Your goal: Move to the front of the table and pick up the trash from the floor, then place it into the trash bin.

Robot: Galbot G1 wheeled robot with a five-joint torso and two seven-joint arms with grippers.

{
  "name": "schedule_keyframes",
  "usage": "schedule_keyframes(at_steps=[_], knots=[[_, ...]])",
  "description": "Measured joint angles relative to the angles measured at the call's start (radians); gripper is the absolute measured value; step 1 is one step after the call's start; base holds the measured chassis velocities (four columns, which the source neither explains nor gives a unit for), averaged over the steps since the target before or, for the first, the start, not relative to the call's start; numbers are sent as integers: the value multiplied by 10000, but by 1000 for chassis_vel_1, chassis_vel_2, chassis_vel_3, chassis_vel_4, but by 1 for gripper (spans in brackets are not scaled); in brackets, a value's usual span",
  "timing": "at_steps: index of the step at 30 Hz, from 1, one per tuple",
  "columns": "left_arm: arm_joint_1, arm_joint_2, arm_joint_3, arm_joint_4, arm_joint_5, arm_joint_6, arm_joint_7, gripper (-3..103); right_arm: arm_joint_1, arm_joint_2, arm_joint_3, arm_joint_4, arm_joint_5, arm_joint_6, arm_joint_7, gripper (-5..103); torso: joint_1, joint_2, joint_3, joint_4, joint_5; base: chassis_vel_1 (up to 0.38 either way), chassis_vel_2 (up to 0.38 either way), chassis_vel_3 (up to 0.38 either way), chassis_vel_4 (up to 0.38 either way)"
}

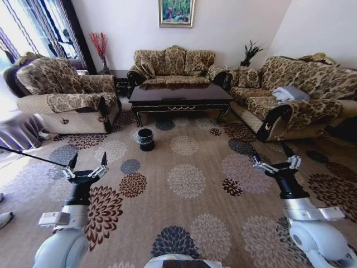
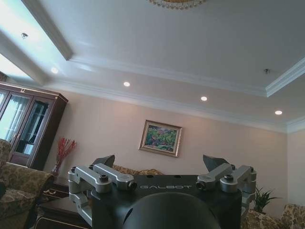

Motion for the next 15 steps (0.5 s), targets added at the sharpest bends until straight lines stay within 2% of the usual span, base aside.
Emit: schedule_keyframes(at_steps=[15], knots=[[-11,90,-39,-10,-10,-18,9,100,0,-16,16,-6,0,3,2,100,330,764,433,0,1,0,0,0,0]])
